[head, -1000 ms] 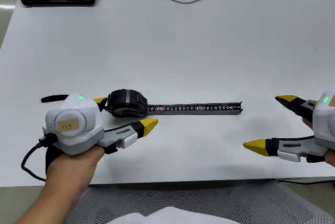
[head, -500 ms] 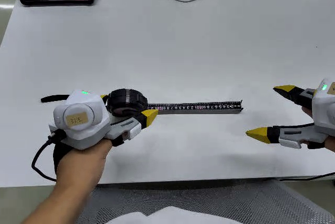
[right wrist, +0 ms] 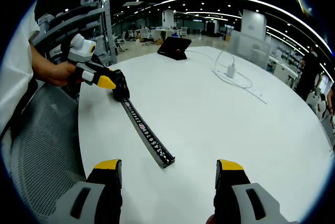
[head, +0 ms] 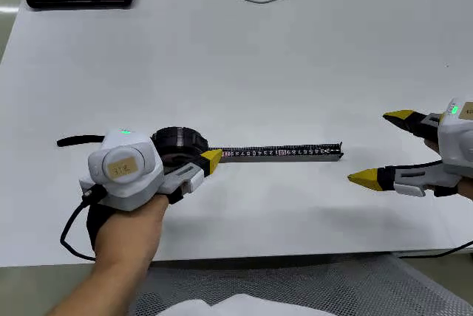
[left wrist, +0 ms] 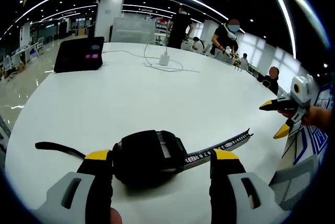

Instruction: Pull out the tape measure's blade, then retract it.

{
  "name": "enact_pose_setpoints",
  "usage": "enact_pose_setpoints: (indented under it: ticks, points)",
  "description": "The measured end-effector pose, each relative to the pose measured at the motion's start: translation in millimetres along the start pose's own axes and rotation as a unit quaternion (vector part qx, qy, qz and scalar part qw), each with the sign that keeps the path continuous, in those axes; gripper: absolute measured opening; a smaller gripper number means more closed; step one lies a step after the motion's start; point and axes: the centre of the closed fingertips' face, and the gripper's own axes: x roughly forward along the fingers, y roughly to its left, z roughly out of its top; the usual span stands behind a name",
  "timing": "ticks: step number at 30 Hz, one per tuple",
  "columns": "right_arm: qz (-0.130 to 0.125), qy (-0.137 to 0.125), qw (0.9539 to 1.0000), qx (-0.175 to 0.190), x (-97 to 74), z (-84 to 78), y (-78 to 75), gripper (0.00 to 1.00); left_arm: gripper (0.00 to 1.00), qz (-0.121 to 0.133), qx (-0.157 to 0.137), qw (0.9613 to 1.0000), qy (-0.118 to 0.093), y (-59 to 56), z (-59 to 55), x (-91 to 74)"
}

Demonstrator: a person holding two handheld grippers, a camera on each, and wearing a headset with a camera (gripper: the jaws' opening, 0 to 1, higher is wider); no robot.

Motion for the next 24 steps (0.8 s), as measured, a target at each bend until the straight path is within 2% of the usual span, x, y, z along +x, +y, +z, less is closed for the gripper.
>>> enact_pose_setpoints:
  ticks: [13, 24]
  points:
    - [0.024, 0.016, 0.9993, -0.025, 7.7, 1.0, -6.8, 0.63, 0.71, 0.017, -0.01, 0.9998, 0.006, 2.8, -3.3, 5.4]
    - [0.052, 0.045, 0.9955, -0.065, 19.3, -2.4, -8.7, 0.56, 0.66, 0.033, -0.027, 0.999, 0.017, 8.9, -6.8, 11.0]
